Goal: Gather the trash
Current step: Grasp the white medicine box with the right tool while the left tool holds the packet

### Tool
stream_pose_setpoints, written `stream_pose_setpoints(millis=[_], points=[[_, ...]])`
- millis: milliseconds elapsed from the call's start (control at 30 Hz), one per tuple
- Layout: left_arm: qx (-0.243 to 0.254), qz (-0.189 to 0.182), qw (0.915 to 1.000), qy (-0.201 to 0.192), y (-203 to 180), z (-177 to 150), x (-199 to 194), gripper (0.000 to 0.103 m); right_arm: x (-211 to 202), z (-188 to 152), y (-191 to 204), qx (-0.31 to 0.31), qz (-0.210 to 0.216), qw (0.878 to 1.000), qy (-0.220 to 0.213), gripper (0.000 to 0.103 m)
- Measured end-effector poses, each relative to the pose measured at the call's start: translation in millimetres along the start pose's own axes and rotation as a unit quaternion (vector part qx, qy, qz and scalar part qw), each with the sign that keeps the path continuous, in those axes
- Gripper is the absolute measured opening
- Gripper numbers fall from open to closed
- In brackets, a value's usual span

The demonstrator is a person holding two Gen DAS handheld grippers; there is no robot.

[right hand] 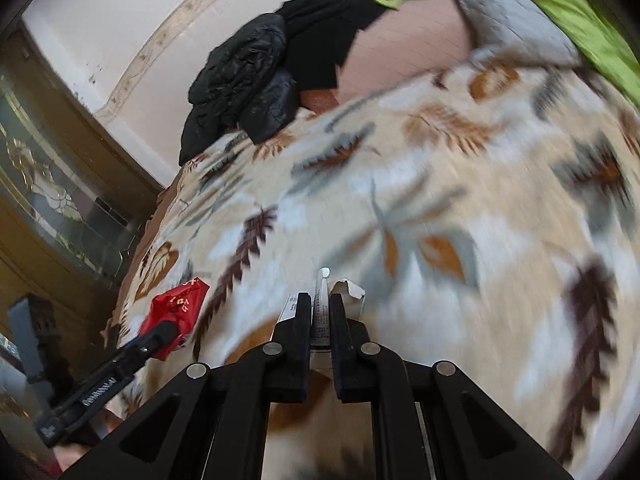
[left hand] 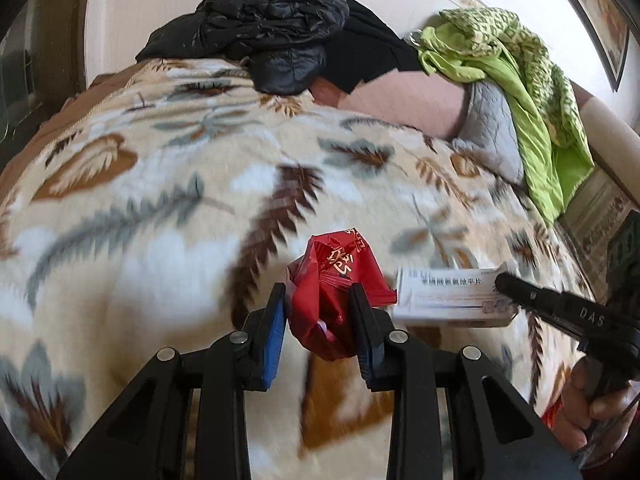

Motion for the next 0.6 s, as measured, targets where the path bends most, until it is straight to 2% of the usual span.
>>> stream_pose_setpoints(millis=[67, 167, 300, 333, 367, 400, 500, 600], points=[[0.005, 0.006, 1.0000, 0.001, -5, -14, -4, 0.030, -3, -17, 4, -0.008, -0.009, 1.000, 0.026, 0.012], [0.011, 0.016, 0.9998, -0.009, -6, -23, -9, 0.030, -14, -35, 6, -0.004, 0.008, 0.998, 0.065, 0.025], [0.007, 0.022, 0.9993, -0.029, -1, -23, -13, 0.030, -41, -39, 16, -0.051, 0.001, 0.997, 0.065, 0.030], [0.006, 0.022, 0.9993, -0.029, 0, -23, -11, 0.030, -45, -35, 18, -0.063, -0.002, 0.996, 0.057, 0.042], [0.003, 0.021, 0.9994, -0.027, 1, -23, -9, 0.030, -45, -28, 19, -0.073, -0.001, 0.996, 0.051, 0.061], [-0.001, 0.019, 0.9996, -0.023, 2, -23, -7, 0.030, -41, -21, 18, -0.080, 0.004, 0.995, 0.053, 0.074], [-0.001, 0.029, 0.9992, -0.027, 3, -21, -4, 0.030, -16, -10, 12, -0.084, -0.009, 0.995, 0.058, 0.074], [-0.011, 0.036, 0.9989, -0.030, 12, -20, -4, 0.030, 16, -14, 11, -0.079, -0.015, 0.993, 0.088, 0.074]])
Point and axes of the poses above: each gripper's, at about its wrist camera, not at the fingertips, and x roughly the way its jaws point, y to its left, z to its top, the point moved 1 cm from there along x, roughly the way its jaws point, and after that the axes turned 9 degrees about z, right-handed, at the moved point
